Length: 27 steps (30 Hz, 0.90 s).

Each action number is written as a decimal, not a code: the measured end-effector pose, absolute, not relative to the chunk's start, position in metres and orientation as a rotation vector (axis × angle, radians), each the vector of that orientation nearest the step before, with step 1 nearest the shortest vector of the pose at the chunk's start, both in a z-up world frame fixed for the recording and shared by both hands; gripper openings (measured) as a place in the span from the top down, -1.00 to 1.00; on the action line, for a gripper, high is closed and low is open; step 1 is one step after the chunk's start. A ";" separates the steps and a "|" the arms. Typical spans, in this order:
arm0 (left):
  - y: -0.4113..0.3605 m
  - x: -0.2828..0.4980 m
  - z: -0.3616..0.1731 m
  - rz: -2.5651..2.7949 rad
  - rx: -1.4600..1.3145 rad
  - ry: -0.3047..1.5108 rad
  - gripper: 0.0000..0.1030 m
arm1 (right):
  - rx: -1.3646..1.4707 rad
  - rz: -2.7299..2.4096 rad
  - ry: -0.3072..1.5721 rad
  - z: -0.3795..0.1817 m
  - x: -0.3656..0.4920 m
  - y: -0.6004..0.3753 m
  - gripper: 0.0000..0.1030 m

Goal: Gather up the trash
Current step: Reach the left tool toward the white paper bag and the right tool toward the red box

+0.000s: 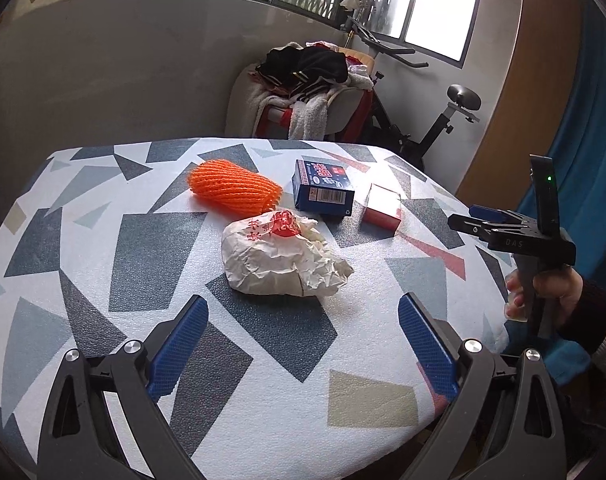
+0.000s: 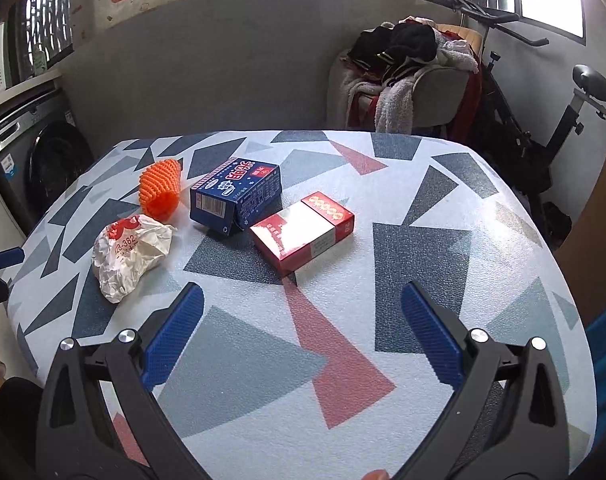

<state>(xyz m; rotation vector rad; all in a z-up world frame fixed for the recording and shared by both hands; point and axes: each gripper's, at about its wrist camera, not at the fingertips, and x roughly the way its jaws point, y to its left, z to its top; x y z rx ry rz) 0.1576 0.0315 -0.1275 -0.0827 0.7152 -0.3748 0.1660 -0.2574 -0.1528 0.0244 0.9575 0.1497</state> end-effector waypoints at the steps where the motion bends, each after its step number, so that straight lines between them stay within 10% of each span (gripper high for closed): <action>1: 0.031 0.161 -0.129 -0.377 -0.088 0.721 -0.82 | 0.041 0.149 0.953 -0.153 0.169 -0.260 -0.89; 27: 0.041 0.212 -0.149 -0.374 -0.185 0.776 -0.82 | -0.340 0.494 1.139 -0.225 0.284 -0.231 -0.89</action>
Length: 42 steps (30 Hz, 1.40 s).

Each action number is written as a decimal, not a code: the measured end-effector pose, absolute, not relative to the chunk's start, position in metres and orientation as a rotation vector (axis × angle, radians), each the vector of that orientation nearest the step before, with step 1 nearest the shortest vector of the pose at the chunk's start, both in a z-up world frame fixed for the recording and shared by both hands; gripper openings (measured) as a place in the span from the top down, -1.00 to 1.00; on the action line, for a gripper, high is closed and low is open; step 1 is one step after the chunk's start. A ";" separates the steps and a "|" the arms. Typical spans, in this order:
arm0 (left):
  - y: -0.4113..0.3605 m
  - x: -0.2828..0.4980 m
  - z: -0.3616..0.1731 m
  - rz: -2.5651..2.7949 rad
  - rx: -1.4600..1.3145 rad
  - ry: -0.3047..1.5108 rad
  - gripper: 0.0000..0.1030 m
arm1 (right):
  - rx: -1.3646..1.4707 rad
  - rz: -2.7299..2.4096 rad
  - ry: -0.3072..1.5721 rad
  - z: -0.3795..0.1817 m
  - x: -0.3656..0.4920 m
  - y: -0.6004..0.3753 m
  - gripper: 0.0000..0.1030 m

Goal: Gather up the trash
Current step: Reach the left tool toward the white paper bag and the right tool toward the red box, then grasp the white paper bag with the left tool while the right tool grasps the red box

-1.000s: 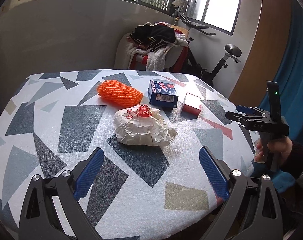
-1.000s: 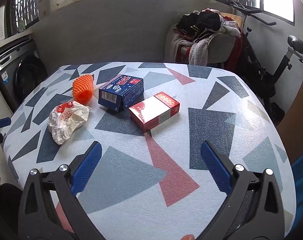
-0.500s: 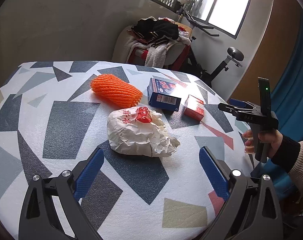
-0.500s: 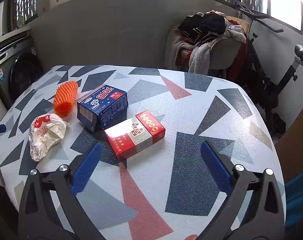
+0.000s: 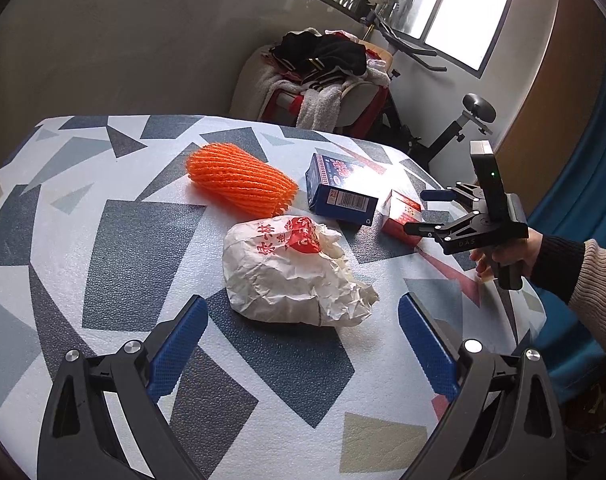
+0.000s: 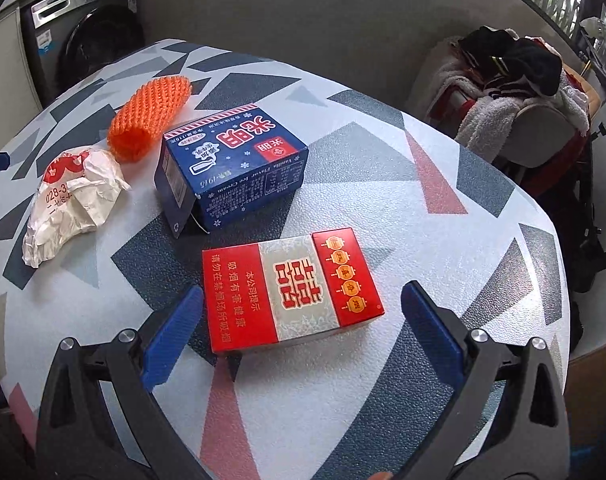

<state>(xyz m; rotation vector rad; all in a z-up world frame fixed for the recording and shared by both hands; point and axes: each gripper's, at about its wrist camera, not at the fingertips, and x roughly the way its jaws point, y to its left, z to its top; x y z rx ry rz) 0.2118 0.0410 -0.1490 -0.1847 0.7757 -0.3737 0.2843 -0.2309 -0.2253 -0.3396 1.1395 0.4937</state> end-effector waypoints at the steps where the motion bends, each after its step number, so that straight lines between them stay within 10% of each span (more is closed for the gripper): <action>1: 0.040 0.214 -0.150 -0.374 -0.184 0.778 -0.82 | -0.346 0.496 1.144 -0.227 0.286 -0.229 -0.89; 24: 0.035 0.308 -0.189 -0.219 -0.395 1.030 -0.81 | -0.156 0.299 1.092 -0.186 0.260 -0.257 -0.81; 29: 0.033 0.305 -0.190 -0.185 -0.357 1.039 -0.19 | -0.002 0.248 1.037 -0.161 0.231 -0.263 -0.81; 42: 0.045 0.219 -0.140 -0.188 -0.231 0.963 -0.17 | 0.052 0.274 0.986 -0.121 0.140 -0.238 -0.81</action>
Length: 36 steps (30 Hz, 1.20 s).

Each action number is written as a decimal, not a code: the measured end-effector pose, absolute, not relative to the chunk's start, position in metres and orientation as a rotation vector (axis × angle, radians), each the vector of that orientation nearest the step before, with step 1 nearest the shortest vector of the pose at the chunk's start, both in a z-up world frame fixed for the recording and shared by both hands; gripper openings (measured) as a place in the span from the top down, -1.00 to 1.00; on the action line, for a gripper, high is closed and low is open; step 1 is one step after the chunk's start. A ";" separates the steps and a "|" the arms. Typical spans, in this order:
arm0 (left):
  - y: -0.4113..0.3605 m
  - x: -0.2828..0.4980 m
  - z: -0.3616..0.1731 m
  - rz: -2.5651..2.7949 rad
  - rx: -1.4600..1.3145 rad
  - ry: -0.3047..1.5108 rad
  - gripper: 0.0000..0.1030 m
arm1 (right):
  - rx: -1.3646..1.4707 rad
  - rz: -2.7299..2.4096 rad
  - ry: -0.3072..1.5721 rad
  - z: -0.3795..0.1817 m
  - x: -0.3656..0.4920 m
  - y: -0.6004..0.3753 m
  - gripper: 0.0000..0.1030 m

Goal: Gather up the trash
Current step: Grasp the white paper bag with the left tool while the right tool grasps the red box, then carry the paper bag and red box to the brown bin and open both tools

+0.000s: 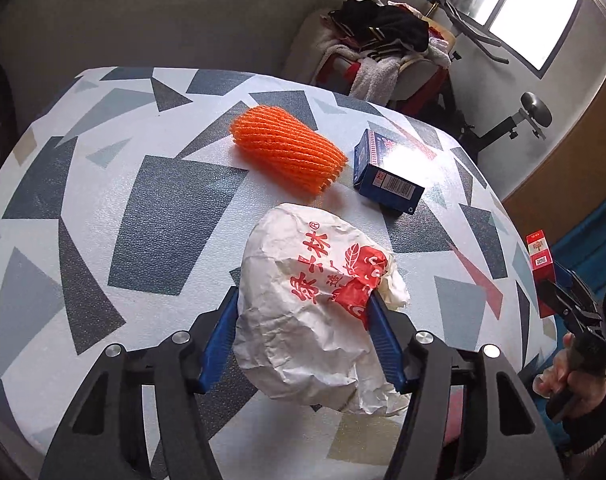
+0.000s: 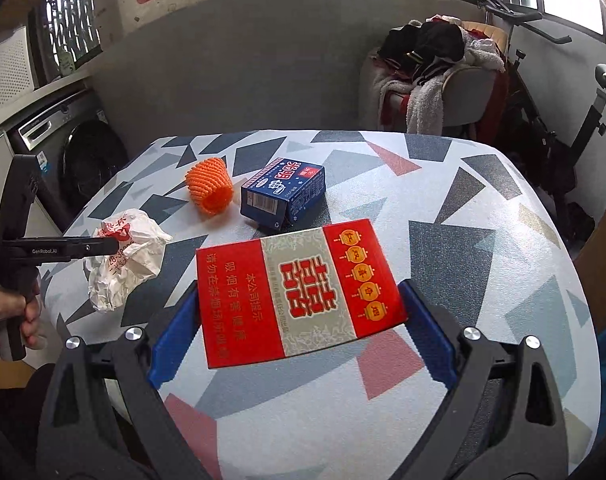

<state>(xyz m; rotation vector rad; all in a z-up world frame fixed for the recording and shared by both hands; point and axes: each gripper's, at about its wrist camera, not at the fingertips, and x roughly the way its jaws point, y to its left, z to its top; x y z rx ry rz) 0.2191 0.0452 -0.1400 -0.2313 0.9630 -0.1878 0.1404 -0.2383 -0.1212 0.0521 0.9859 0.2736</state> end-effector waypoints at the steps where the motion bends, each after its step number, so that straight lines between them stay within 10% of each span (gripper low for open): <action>1: 0.046 0.211 -0.136 -0.193 -0.224 0.956 -0.17 | 0.049 0.279 0.984 -0.119 0.134 -0.235 -0.81; 26: 0.001 0.009 -0.158 -0.484 0.092 0.905 -0.24 | 0.050 0.377 0.943 -0.108 -0.010 -0.189 -0.81; 36: 0.010 -0.003 -0.158 -0.506 0.046 0.859 -0.77 | 0.057 0.410 0.966 -0.118 -0.020 -0.181 -0.81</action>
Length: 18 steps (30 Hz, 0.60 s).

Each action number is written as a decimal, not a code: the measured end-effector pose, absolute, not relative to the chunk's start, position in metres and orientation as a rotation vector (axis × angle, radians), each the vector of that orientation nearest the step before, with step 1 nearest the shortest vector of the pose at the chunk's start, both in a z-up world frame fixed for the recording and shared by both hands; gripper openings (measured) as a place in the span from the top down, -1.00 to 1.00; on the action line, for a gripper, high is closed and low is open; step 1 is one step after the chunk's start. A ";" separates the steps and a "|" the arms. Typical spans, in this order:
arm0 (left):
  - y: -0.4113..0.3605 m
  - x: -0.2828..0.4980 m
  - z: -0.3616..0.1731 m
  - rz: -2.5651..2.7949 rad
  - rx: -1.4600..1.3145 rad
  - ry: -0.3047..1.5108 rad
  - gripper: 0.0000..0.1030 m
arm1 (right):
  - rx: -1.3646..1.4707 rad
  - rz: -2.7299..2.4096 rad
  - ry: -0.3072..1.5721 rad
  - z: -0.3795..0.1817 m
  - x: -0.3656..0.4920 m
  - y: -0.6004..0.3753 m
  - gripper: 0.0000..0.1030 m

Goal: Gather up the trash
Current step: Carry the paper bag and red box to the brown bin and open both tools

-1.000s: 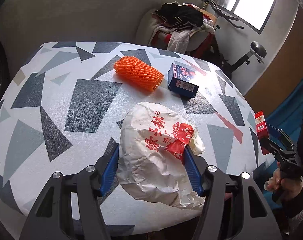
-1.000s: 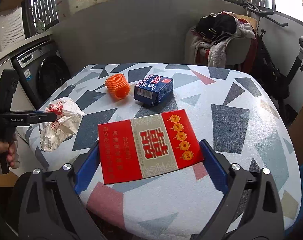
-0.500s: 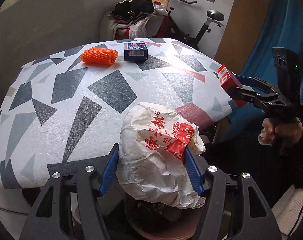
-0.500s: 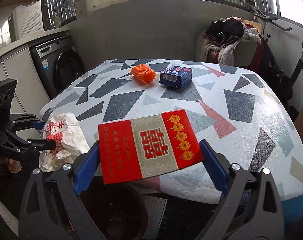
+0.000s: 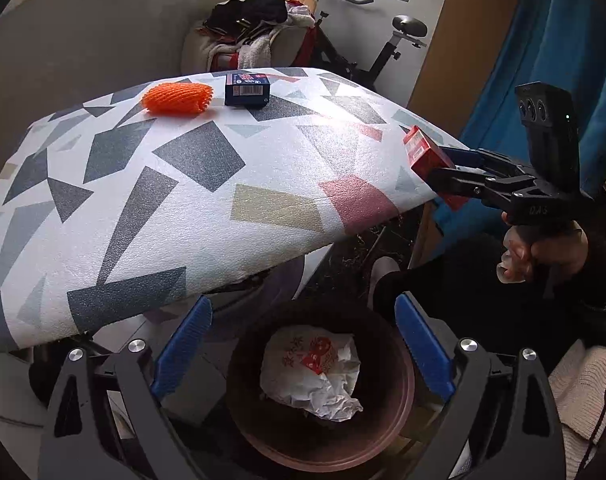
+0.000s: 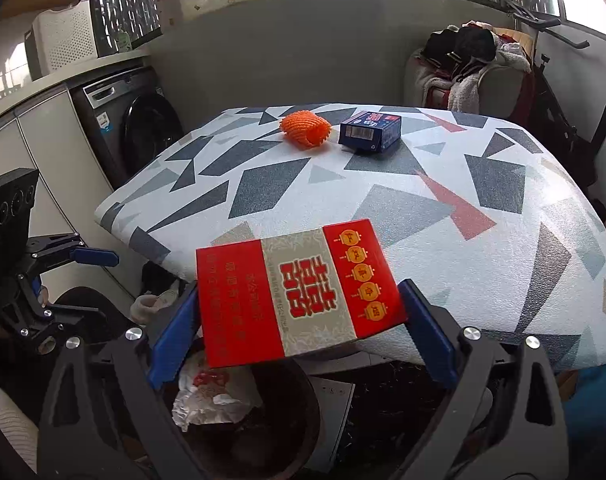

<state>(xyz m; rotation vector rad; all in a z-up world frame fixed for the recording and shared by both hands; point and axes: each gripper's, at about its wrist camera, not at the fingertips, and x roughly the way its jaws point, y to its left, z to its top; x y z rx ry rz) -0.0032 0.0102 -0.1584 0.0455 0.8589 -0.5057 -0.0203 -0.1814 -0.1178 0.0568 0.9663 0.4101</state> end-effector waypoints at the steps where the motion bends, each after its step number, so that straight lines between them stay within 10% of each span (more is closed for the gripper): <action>1: 0.014 -0.005 -0.157 -0.493 0.035 0.840 -0.77 | 0.053 0.415 0.972 -0.120 -0.022 -0.180 -0.81; 18: 0.041 -0.010 -0.160 -0.321 -0.031 0.762 -0.80 | -0.138 0.570 1.086 -0.157 -0.041 -0.130 -0.81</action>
